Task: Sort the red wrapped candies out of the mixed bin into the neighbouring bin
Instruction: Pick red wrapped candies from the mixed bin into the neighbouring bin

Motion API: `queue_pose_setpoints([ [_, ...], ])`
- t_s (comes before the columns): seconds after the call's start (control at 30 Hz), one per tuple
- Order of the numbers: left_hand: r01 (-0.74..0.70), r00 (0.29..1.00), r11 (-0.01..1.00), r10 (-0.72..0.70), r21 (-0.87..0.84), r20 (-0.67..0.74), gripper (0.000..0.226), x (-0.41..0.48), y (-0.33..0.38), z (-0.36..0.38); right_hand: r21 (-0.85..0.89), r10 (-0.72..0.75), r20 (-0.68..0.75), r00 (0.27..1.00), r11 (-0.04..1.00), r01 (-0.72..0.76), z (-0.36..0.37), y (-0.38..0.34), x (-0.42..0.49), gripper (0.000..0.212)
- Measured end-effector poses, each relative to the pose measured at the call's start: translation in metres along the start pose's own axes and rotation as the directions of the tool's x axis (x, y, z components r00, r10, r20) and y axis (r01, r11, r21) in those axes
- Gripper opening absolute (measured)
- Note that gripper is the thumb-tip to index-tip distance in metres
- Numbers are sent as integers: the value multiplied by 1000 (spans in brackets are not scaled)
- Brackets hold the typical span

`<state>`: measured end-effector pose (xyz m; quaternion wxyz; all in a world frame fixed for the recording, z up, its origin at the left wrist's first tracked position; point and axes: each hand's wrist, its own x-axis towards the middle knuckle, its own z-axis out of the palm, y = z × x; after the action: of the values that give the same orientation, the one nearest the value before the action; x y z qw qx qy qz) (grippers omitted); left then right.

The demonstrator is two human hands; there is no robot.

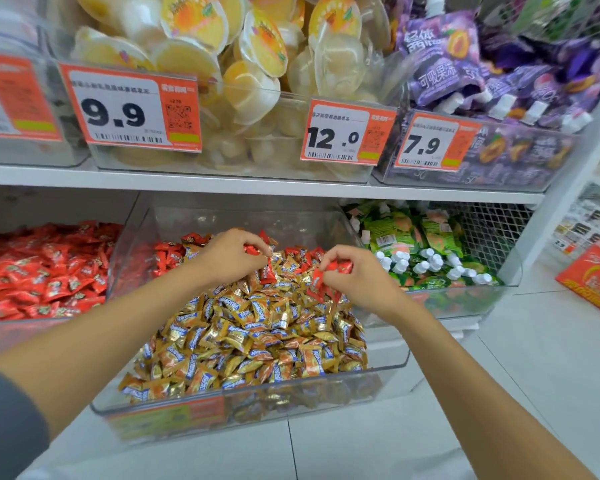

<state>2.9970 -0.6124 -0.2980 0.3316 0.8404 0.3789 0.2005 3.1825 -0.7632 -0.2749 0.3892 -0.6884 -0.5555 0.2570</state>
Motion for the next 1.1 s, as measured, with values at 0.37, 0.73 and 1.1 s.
queue_pose_setpoints([
  [0.37, 10, 998, 965, -27, 261, 61, 16, 12, -7, 17, 60, 94, 60, 994, 993, -98, 3, 0, -8, 28],
  [0.73, -25, 1000, 1000, 25, -3, 9, 18, -6, -2, -2, -212, 106, 294, 950, 976, -44, 27, 10, -8, 23],
  [1.1, -7, 1000, 999, 6, -48, -21, 6, -60, 7, -31, -65, 39, 75, 996, 997, -34, 30, -42, -4, 7],
])
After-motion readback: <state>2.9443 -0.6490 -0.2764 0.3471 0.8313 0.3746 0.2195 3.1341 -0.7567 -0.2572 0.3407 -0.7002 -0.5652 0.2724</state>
